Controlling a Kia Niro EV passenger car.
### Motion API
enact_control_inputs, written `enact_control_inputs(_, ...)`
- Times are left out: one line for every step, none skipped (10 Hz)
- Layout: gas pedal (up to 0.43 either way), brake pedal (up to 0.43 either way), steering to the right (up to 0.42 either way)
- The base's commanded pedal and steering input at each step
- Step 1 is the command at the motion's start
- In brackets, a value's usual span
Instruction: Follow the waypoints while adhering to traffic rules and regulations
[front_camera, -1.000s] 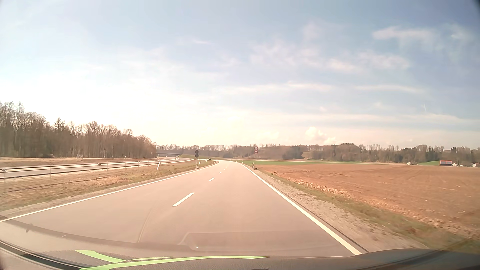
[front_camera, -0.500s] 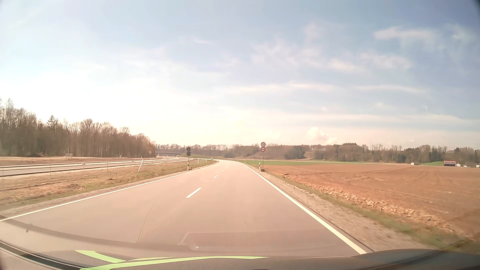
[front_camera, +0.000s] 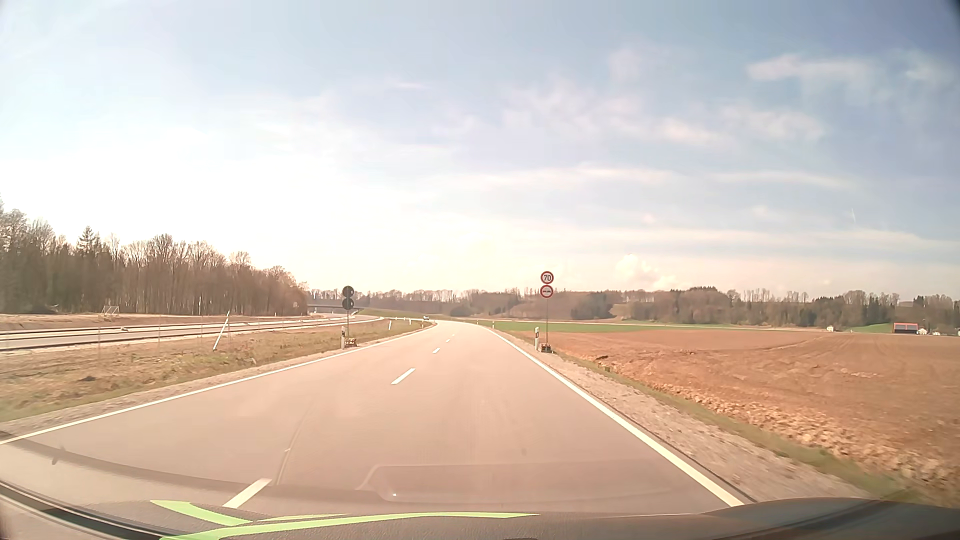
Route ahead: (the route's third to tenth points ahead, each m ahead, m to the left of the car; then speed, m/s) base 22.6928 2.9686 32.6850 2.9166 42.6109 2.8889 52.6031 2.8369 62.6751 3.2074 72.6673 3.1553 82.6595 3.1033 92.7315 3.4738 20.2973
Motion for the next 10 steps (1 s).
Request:
enact_control_inputs(0.0, 0.091, 0.003)
enact_control_inputs(0.0, 0.091, 0.002)
enact_control_inputs(0.0, 0.091, 0.002)
enact_control_inputs(0.0, 0.091, 0.001)
enact_control_inputs(0.0, 0.091, 0.001)
enact_control_inputs(0.0, 0.085, 0.0)
enact_control_inputs(0.0, 0.073, 0.001)
enact_control_inputs(0.0, 0.043, 0.0)
enact_control_inputs(0.0, 0.0, 0.0)
enact_control_inputs(0.0, 0.0, 0.0)
